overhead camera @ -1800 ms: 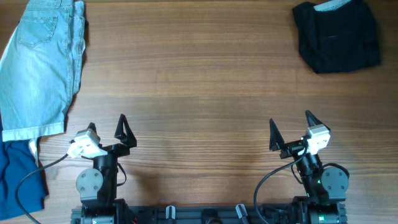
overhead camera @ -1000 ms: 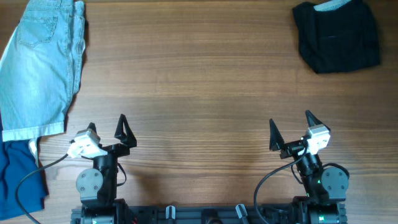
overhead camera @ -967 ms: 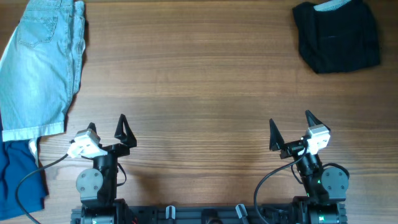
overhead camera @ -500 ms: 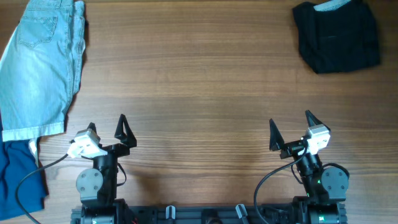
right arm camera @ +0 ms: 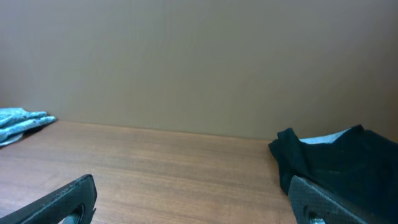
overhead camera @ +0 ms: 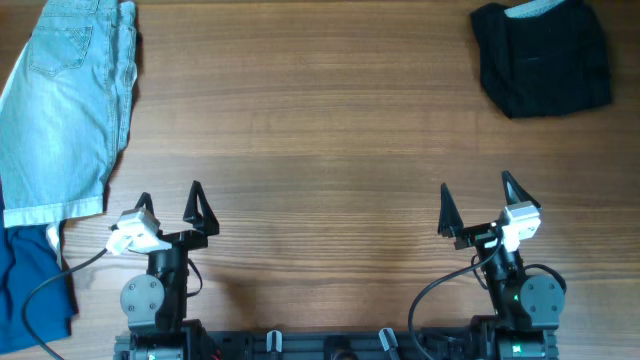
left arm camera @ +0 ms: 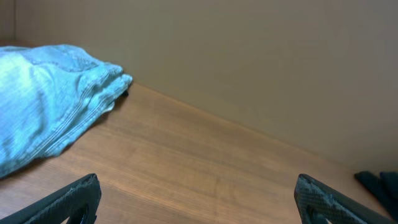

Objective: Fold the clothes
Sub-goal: 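Reach the left gripper to the denim shorts and grasp the waistband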

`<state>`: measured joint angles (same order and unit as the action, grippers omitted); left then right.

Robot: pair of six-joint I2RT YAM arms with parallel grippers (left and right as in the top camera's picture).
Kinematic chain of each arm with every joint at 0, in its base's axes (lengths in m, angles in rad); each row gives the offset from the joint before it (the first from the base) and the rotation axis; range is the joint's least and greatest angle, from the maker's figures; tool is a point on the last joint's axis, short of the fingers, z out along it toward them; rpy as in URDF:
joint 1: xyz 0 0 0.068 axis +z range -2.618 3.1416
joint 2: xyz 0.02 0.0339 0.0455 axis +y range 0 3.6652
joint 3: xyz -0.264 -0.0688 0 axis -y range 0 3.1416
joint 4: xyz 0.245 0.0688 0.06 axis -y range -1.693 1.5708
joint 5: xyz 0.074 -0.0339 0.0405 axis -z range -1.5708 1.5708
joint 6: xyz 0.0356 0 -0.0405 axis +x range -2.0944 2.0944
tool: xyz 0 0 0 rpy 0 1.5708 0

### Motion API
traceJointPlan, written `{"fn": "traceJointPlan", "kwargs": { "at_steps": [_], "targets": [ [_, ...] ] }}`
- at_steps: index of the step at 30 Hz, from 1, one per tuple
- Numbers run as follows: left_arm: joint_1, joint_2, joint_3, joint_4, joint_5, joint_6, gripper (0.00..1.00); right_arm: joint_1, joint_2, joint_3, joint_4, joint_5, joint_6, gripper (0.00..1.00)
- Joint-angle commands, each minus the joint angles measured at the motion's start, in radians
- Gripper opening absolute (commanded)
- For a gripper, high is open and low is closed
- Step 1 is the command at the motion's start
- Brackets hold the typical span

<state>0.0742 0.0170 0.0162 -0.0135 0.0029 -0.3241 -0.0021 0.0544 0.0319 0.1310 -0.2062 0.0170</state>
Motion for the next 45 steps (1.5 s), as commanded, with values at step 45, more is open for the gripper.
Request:
{"fn": "traceJointPlan", "kwargs": {
  "at_steps": [45],
  "targets": [
    [0.243, 2.050, 1.712, -0.542, -0.044, 0.221, 0.98, 0.005, 1.616, 1.236, -0.485, -0.367, -0.015, 0.96]
  ]
}}
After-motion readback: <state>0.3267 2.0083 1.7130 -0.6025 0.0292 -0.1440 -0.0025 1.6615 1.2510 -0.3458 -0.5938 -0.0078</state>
